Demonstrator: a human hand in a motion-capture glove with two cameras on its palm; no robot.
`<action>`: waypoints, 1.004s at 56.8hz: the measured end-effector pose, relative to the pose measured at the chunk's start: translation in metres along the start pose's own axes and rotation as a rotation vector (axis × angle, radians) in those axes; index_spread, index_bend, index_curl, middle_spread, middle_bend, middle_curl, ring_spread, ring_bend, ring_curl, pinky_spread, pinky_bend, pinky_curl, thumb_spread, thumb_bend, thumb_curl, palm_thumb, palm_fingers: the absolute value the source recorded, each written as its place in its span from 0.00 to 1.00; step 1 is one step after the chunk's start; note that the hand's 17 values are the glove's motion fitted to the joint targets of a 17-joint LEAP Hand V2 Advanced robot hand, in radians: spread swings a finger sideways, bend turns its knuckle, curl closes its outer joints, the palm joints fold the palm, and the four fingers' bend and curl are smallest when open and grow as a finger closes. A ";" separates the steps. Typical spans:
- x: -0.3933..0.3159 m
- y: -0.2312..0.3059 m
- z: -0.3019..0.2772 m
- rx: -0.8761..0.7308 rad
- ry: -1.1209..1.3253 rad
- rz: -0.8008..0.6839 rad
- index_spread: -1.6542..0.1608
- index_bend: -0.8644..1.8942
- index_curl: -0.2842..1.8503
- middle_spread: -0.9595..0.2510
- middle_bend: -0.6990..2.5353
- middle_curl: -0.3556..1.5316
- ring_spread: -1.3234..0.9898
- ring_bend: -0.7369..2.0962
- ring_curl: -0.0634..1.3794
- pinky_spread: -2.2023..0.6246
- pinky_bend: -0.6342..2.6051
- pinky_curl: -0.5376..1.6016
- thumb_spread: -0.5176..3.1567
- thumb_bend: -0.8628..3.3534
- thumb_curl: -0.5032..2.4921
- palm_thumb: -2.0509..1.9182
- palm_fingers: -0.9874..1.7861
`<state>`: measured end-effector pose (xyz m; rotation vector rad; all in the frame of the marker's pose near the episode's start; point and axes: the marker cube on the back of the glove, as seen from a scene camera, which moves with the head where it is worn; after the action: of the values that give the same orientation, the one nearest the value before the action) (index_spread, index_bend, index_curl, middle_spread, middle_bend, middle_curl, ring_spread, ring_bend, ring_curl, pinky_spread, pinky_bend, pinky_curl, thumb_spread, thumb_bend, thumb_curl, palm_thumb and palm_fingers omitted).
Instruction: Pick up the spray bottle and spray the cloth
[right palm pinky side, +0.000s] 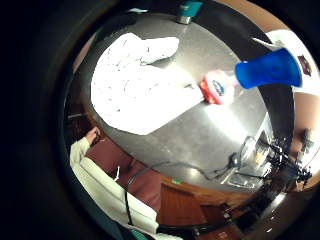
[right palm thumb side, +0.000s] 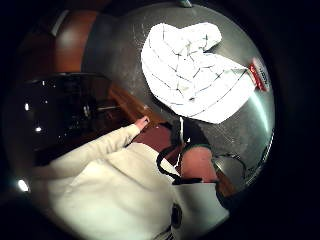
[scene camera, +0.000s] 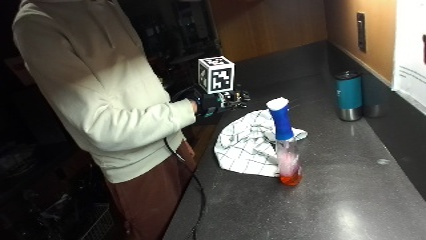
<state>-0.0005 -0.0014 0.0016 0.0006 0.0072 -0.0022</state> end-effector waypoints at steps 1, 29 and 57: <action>0.000 0.000 0.000 0.000 0.001 0.000 0.81 0.39 0.16 0.78 0.27 0.21 0.57 0.33 0.06 0.81 0.32 0.29 0.23 0.29 0.21 0.66 0.44; -0.005 0.013 0.003 0.087 -0.026 0.012 0.70 0.38 0.26 0.77 0.27 0.29 0.58 0.33 0.15 0.85 0.32 0.37 0.38 0.24 0.29 0.70 0.43; 0.049 0.068 -0.014 0.456 -0.132 0.073 0.70 0.37 0.28 0.76 0.28 0.33 0.57 0.34 0.20 0.85 0.29 0.39 0.39 0.20 0.33 0.73 0.46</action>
<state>0.0482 0.0669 -0.0128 0.4570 -0.1258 0.0688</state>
